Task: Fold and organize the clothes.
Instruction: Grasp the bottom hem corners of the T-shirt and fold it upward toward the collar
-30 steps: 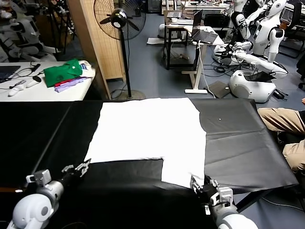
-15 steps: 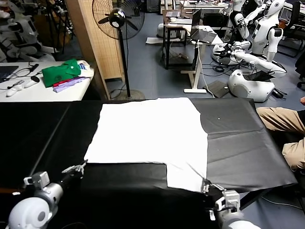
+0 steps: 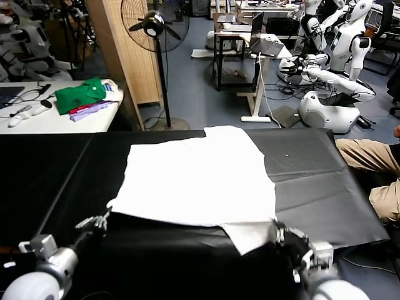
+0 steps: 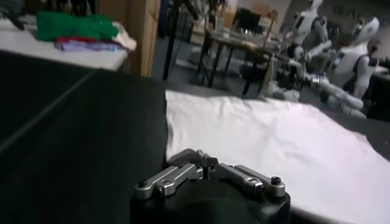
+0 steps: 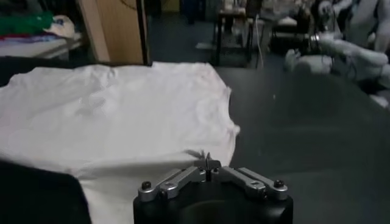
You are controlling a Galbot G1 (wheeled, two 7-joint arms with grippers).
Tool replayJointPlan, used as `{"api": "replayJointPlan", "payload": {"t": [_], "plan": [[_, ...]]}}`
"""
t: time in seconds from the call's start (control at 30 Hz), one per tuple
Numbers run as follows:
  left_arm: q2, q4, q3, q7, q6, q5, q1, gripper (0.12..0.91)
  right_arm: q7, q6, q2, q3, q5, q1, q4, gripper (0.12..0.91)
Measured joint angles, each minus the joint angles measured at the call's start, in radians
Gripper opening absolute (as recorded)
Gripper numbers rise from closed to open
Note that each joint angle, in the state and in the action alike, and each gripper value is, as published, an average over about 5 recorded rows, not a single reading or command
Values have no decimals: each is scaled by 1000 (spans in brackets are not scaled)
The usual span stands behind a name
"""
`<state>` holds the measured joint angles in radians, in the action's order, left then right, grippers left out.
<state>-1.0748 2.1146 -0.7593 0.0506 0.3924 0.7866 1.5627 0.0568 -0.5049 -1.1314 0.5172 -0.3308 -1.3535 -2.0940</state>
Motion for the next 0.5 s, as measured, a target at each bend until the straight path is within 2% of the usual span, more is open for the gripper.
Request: {"api": "replayJointPlan", "payload": {"t": [0.5], "plan": [[56, -191, 128, 0, -10, -88, -232, 127, -42, 167, 40, -216, 130, 313, 347, 121]]}}
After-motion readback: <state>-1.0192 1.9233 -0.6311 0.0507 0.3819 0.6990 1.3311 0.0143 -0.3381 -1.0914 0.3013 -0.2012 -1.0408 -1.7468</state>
